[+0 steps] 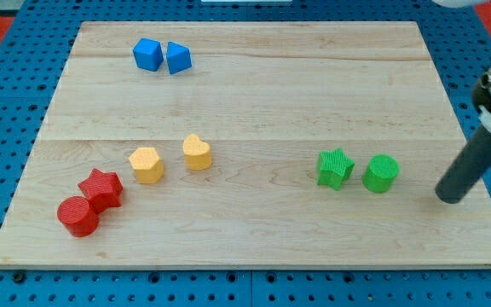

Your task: Move the green star and green circle towards the right of the yellow heart in a row

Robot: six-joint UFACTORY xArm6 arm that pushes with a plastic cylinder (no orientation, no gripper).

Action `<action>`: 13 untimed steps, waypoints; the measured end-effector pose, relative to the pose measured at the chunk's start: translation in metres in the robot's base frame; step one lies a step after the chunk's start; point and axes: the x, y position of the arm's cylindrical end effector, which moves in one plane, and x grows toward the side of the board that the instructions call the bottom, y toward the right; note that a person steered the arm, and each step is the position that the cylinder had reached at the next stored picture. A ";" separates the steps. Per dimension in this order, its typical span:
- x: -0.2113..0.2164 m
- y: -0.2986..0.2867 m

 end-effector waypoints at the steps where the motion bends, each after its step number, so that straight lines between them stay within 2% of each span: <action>1: -0.009 -0.051; 2: -0.026 -0.117; 3: -0.016 -0.172; 5: 0.007 -0.181; 7: -0.035 -0.243; 8: -0.039 -0.256; 9: -0.059 -0.212; 10: -0.088 -0.233; 11: -0.086 -0.205; 12: -0.062 -0.205; 13: -0.097 -0.192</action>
